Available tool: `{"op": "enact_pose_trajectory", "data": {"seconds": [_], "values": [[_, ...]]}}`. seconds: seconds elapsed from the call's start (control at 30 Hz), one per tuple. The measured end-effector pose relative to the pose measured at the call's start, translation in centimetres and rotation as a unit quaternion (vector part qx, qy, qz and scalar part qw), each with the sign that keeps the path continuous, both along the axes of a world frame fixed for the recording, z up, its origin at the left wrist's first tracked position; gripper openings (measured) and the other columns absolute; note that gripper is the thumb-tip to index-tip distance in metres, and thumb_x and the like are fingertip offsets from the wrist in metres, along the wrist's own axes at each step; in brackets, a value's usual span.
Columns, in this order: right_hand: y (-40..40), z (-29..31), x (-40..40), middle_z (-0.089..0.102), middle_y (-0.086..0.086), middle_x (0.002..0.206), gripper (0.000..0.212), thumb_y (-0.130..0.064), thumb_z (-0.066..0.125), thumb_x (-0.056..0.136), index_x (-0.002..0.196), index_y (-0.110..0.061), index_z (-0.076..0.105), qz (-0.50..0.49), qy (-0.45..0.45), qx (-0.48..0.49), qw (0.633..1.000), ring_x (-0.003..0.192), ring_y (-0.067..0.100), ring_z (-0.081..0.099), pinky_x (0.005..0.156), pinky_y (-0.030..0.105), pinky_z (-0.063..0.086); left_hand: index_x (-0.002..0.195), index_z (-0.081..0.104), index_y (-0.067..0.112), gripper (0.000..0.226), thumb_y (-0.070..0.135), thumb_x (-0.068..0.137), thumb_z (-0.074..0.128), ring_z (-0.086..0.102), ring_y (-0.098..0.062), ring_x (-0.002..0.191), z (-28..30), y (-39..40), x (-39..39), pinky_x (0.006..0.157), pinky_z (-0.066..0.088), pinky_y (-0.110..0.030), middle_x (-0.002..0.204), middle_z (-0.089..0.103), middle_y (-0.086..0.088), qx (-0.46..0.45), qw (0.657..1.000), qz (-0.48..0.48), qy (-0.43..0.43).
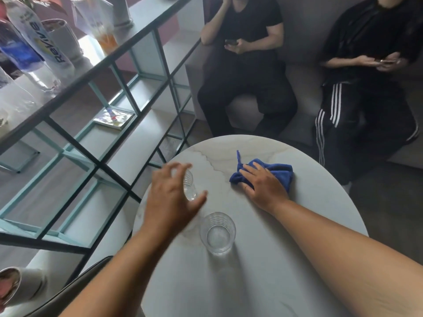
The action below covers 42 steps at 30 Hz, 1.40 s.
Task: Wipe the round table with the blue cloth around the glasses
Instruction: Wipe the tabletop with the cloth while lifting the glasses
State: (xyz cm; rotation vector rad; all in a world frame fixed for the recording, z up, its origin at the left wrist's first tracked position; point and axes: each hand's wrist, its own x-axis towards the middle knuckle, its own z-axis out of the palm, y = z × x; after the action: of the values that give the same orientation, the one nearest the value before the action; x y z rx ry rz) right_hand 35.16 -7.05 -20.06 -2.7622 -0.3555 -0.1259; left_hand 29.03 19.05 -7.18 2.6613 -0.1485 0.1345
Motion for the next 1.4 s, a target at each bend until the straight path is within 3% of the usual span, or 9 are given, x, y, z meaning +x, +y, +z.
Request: {"op": "enact_pose_trajectory", "data": {"seconds": [0.1,0.17,0.27,0.43,0.6,0.77,1.0,1.23,1.4], "values": [[0.1,0.0,-0.1,0.062,0.006,0.134,0.046,-0.039,0.050,0.091,0.126,-0.013,0.064,-0.012,0.001,0.002,1.000,0.128,0.032,0.050,0.099,0.051,0.046,0.154,0.021,0.031,0.103,0.059,0.071,0.075,0.024,-0.037,0.143,-0.9,1.6,3.3,0.115,0.029,-0.049,0.160,0.020,-0.011,0.035,0.984,0.094,0.148],[0.0,0.0,-0.1,0.063,0.005,0.132,0.046,-0.042,0.046,0.093,0.124,-0.013,0.065,-0.019,0.002,0.000,1.000,0.126,0.032,0.050,0.097,0.050,0.046,0.156,0.018,0.030,0.106,0.054,0.071,0.077,0.033,-0.034,0.141,-1.7,1.7,4.4,0.112,0.034,-0.045,0.159,0.023,-0.012,0.014,0.976,0.087,0.200],[-0.4,0.0,-0.4,0.063,0.004,0.129,0.048,-0.045,0.042,0.095,0.123,-0.013,0.064,-0.045,0.002,0.000,0.999,0.125,0.033,0.049,0.094,0.050,0.046,0.152,0.030,0.029,0.093,0.040,0.072,0.076,0.047,-0.028,0.130,-2.2,1.5,5.1,0.102,0.042,-0.037,0.149,0.040,-0.012,-0.001,0.979,0.059,0.198],[-1.5,-0.2,-1.7,0.055,0.007,0.142,0.049,-0.044,0.049,0.097,0.134,-0.014,0.058,-0.118,0.031,0.005,0.993,0.138,0.037,0.038,0.107,0.047,0.036,0.146,0.040,0.030,0.087,0.036,0.068,0.079,0.052,-0.026,0.122,-2.1,0.0,5.4,0.093,0.043,-0.030,0.141,0.047,-0.009,-0.012,0.979,0.026,0.201],[-2.4,-0.4,-3.3,0.056,0.008,0.142,0.068,-0.057,0.028,0.092,0.133,-0.014,0.059,-0.155,0.029,0.000,0.988,0.137,0.038,0.040,0.107,0.049,0.038,0.147,0.039,0.032,0.090,0.040,0.068,0.081,0.052,-0.025,0.123,-2.1,-3.4,5.0,0.095,0.042,-0.030,0.137,0.048,-0.007,-0.014,0.975,-0.043,0.216],[-2.7,-0.3,-4.2,0.045,0.005,0.152,0.075,-0.059,0.016,0.091,0.142,-0.017,0.051,-0.172,0.060,-0.018,0.983,0.144,0.034,0.028,0.114,0.049,0.026,0.146,0.039,0.034,0.091,0.044,0.067,0.081,0.053,-0.026,0.122,-2.2,-5.3,4.5,0.098,0.045,-0.033,0.138,0.047,-0.005,0.002,0.973,-0.081,0.216],[-2.3,-0.3,-4.6,0.043,0.007,0.153,0.076,-0.057,0.014,0.090,0.143,-0.016,0.049,-0.183,0.058,-0.017,0.981,0.145,0.034,0.027,0.115,0.049,0.022,0.147,0.035,0.036,0.091,0.048,0.069,0.081,0.053,-0.022,0.121,-2.3,-6.8,3.0,0.094,0.044,-0.029,0.140,0.045,0.000,0.014,0.969,-0.136,0.206],[-2.5,-0.4,-4.6,0.043,0.005,0.153,0.076,-0.056,0.013,0.090,0.144,-0.016,0.048,-0.179,0.065,-0.021,0.981,0.145,0.034,0.027,0.114,0.050,0.024,0.153,0.024,0.039,0.104,0.062,0.067,0.077,0.048,-0.019,0.129,-2.1,-7.8,1.9,0.105,0.043,-0.033,0.148,0.038,0.003,0.006,0.952,-0.198,0.234],[-2.5,-0.2,-4.8,0.045,0.007,0.152,0.073,-0.054,0.016,0.091,0.142,-0.015,0.050,-0.181,0.066,-0.014,0.981,0.143,0.035,0.029,0.114,0.051,0.026,0.155,0.018,0.037,0.100,0.077,0.073,0.059,0.038,-0.022,0.140,-1.3,-5.1,0.4,0.112,0.036,-0.040,0.156,0.034,-0.001,-0.022,0.965,-0.098,0.241]]}}
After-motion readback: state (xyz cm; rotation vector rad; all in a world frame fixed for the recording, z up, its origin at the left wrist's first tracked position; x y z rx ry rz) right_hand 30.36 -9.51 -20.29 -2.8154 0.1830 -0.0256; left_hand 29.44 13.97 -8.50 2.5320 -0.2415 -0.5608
